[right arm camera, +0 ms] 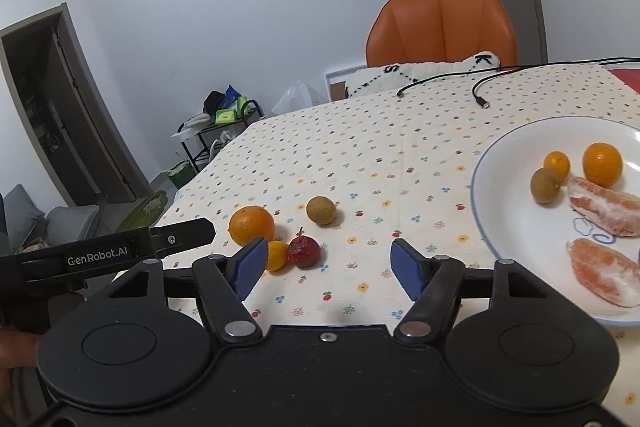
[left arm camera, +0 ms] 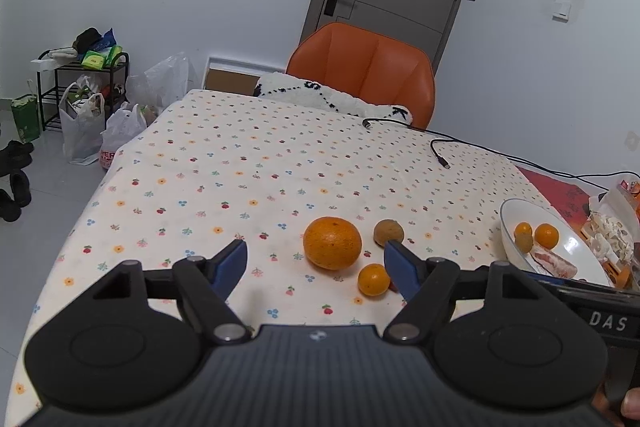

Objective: Organize fruits
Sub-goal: 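Move both open tools back over the remaining fruit, then grasp the large orange with the left tool while the right tool grasps a red plum, then carry the orange in the left tool while the right tool carries the plum to the plate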

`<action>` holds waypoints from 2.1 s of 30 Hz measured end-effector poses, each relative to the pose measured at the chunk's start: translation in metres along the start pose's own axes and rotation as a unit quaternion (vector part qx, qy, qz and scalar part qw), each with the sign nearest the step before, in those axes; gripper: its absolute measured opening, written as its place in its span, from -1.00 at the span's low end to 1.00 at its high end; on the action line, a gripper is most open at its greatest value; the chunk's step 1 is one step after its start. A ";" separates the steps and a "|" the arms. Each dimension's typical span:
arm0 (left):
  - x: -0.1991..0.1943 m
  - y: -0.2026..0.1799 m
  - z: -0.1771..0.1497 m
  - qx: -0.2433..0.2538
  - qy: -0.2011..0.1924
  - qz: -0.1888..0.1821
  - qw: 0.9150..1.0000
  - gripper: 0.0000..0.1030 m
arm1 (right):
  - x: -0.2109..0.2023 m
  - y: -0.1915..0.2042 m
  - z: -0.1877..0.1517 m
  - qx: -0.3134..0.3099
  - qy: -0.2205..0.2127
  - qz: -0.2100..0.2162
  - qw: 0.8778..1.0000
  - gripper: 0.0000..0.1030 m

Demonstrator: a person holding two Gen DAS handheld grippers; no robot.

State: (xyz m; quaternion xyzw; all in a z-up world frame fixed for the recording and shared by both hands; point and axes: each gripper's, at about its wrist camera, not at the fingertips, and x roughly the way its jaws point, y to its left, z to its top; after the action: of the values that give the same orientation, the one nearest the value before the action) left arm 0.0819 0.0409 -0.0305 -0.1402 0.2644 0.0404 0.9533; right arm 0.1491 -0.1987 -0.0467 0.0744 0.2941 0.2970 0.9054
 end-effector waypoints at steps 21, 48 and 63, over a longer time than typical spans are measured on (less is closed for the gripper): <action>0.033 0.007 0.003 -0.011 0.018 -0.024 0.999 0.19 | 0.043 0.009 -0.004 -0.003 0.038 0.014 0.999 -0.11; 0.052 0.003 0.002 -0.012 0.037 -0.042 0.998 -0.21 | 0.054 0.019 -0.006 -0.037 0.039 0.023 0.998 -0.55; 0.032 -0.028 0.012 0.007 0.015 -0.070 0.997 -0.21 | 0.017 -0.001 0.006 -0.021 -0.001 -0.006 1.000 -0.55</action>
State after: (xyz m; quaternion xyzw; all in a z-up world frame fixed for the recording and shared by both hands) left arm 0.1195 0.0176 -0.0301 -0.1526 0.2688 -0.0301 0.9505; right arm 0.1644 -0.1893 -0.0503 0.0544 0.2870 0.2978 0.9088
